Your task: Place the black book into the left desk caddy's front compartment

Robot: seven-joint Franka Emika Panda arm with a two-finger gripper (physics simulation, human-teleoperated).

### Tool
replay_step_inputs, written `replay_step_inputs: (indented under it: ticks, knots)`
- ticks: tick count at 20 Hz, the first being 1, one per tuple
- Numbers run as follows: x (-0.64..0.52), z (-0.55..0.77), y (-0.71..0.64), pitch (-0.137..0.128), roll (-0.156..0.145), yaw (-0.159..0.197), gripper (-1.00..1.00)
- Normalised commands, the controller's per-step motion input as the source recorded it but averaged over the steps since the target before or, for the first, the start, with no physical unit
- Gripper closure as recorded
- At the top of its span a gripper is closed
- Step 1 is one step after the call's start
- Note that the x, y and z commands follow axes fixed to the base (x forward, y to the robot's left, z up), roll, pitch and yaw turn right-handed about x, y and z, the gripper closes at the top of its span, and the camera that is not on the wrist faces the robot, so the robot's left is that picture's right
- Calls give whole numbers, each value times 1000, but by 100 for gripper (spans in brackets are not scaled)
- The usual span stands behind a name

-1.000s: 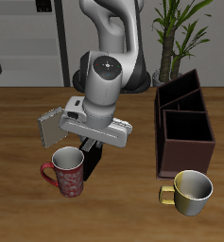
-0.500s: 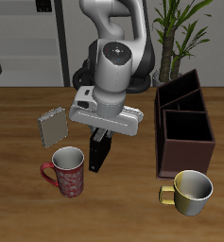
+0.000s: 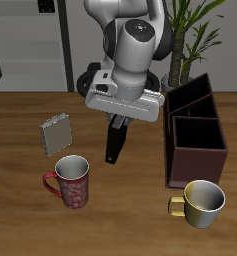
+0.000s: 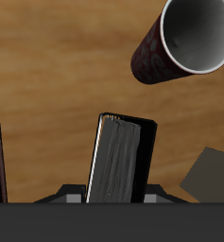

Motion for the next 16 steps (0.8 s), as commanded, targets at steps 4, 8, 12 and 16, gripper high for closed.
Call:
replay_step_inputs:
  ticks: [4, 8, 12, 16]
  knots:
    - [-288, 355, 178, -61, -5, 31, 100]
    - [-220, 280, 43, -44, -12, 19, 100]
    - [-379, 281, 43, -43, -26, -5, 100]
    - [-192, 119, 106, -23, 17, 15, 100]
